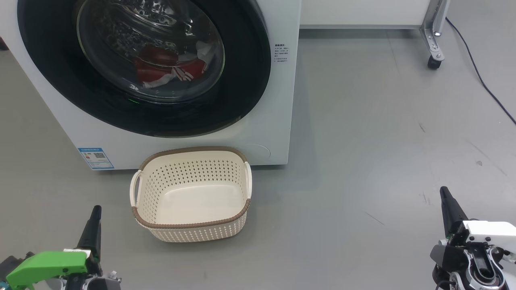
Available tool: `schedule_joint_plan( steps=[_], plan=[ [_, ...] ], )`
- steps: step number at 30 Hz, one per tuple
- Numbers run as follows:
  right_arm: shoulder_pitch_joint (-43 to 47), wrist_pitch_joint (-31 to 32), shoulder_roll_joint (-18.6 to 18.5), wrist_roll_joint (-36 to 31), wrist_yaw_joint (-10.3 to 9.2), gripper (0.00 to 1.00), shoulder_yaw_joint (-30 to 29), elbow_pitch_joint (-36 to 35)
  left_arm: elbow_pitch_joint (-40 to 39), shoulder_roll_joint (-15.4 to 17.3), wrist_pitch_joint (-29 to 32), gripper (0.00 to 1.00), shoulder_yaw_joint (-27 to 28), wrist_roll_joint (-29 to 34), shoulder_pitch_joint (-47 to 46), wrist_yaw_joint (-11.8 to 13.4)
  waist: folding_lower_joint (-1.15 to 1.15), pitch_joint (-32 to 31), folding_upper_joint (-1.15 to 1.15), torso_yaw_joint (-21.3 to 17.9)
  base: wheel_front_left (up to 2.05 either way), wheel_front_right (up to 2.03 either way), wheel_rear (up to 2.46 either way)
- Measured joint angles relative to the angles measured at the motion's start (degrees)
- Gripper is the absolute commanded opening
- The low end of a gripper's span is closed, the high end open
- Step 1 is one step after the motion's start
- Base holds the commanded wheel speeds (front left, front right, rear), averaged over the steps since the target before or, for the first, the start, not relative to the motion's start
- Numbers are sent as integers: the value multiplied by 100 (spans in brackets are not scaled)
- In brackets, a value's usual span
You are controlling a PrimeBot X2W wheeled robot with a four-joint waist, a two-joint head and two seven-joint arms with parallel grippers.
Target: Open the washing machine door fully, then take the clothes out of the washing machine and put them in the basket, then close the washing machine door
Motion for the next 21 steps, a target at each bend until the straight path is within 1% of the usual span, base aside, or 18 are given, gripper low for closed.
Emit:
schedule_joint_plan(
  steps=[18,19,20,21],
  plan=[
    [0,1,1,-10,1,0,-2,0,0,-2,0,0,2,0,0,0,0,0,0,0,0,0,0],
    [0,1,1,-10,1,100,-2,0,0,-2,0,100,2,0,0,0,0,0,0,0,0,0,0],
    [11,-2,4,-8,-1,0,-1,23,22,-3,-1,0,-4,-3,7,1,0,0,0,0,0,0,0],
    [42,-2,25,-8,-2,0,0,65,75,-16,-2,0,-15,-8,35,2,0,0,0,0,0,0,0]
  ],
)
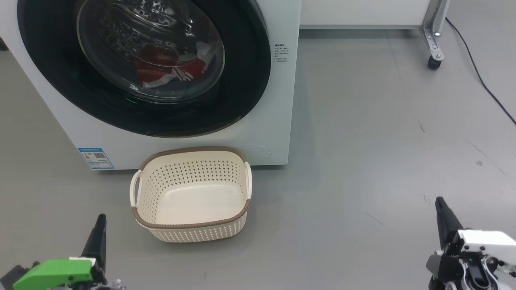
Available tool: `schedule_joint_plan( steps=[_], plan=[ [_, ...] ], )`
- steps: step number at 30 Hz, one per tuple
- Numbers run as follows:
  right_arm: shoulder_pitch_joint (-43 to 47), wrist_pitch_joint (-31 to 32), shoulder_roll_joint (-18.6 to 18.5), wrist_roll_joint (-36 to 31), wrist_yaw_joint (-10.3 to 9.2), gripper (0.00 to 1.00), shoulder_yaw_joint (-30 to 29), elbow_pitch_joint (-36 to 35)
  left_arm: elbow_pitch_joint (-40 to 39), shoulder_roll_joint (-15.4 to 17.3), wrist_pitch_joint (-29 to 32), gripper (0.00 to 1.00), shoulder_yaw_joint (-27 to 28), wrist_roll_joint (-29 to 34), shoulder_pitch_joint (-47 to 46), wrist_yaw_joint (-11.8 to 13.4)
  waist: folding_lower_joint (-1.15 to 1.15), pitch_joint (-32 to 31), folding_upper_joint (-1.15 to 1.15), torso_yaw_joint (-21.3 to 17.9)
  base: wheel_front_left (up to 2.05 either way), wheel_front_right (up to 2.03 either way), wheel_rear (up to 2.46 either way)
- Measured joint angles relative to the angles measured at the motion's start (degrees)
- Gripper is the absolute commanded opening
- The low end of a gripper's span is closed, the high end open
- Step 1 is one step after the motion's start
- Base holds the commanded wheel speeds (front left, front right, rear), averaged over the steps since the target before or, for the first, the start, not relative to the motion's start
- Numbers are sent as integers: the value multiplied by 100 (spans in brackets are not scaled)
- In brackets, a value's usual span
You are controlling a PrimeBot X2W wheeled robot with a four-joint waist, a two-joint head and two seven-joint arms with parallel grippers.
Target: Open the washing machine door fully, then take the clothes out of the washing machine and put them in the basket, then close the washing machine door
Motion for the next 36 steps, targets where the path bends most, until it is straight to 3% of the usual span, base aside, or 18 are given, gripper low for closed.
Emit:
schedule_joint_plan(
  steps=[3,4,36],
  plan=[
    [173,0,112,0,0,0,5,200,200,-87,0,0,-21,-1,144,1,0,0,0,0,0,0,0],
    [235,0,145,0,0,100,8,261,261,-121,0,100,-27,-1,195,1,0,0,0,0,0,0,0],
    [202,-573,169,-564,-1,100,212,-283,-233,-155,-598,100,-190,231,277,1,0,82,0,81,0,0,0]
  ],
)
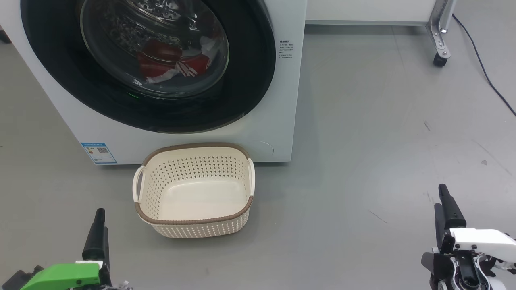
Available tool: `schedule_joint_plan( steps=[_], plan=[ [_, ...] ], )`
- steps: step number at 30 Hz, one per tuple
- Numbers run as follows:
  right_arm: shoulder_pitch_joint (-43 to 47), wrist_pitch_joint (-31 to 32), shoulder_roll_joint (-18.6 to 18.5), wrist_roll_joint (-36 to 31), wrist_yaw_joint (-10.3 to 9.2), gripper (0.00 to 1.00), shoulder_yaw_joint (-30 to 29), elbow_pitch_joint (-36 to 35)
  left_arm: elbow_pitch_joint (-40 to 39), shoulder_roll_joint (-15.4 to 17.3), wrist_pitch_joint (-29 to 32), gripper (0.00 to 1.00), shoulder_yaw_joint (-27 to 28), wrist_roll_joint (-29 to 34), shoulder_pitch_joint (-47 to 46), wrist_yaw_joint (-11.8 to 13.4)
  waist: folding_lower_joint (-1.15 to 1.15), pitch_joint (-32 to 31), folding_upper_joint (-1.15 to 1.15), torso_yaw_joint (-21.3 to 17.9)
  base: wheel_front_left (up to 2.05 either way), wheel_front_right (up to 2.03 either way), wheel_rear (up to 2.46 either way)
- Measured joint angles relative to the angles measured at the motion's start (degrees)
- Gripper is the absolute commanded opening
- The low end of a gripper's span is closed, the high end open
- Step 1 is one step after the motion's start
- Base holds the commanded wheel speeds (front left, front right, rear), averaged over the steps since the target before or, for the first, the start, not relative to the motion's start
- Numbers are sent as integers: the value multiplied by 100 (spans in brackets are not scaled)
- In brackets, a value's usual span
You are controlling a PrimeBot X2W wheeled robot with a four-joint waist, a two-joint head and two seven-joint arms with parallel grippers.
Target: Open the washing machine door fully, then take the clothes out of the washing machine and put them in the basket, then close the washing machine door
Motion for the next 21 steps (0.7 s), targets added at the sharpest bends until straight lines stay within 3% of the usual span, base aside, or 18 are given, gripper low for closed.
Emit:
schedule_joint_plan(
  steps=[9,21],
  plan=[
    [-82,-183,-15,-263,1,100,-23,-96,-254,13,-186,100,-51,191,-26,0,0,-8,0,41,0,0,0],
    [-123,-407,-32,-791,0,100,22,-238,-466,192,-399,100,-232,898,-35,0,0,-72,0,90,0,0,0]
  ],
)
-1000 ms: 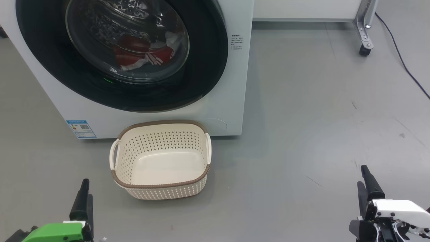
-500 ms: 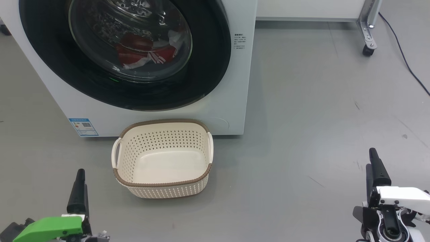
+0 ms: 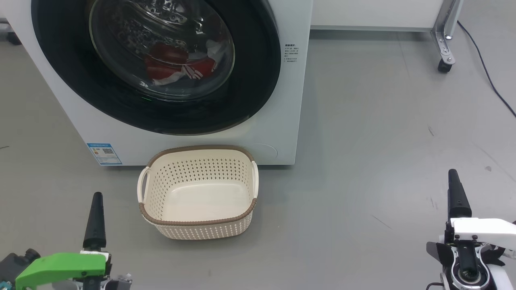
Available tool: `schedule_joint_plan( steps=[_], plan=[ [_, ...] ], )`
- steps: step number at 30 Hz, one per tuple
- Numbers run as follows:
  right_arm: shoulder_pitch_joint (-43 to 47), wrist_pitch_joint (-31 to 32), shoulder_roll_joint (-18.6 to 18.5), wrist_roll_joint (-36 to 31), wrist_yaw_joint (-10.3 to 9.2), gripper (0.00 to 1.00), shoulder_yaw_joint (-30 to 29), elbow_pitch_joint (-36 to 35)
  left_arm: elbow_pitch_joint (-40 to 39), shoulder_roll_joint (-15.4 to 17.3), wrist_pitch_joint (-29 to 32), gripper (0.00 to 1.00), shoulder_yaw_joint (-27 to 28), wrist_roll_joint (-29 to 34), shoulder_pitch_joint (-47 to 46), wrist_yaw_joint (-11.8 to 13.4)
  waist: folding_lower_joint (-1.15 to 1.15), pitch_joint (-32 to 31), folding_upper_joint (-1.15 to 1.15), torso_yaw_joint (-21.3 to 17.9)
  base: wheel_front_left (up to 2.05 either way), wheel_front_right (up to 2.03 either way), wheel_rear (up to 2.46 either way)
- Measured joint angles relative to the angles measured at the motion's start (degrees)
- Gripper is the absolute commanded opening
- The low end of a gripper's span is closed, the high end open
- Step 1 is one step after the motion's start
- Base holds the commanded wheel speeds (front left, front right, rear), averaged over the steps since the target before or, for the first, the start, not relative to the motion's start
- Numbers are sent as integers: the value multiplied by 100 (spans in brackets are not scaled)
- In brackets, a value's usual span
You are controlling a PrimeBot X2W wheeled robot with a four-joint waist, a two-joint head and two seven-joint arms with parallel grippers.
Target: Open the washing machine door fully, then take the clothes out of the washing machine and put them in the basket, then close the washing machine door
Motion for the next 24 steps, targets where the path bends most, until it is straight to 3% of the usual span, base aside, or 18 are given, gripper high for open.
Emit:
schedule_joint_plan(
  steps=[16,24],
  plan=[
    [-95,-298,-37,-1167,-78,100,226,-242,-347,19,-319,100,-165,1249,-8,-1,0,-20,0,63,0,0,0],
    [-110,-468,-54,-1818,-153,100,489,-261,-457,227,-491,100,-494,2174,-8,-1,0,0,0,83,0,0,0]
  ],
)
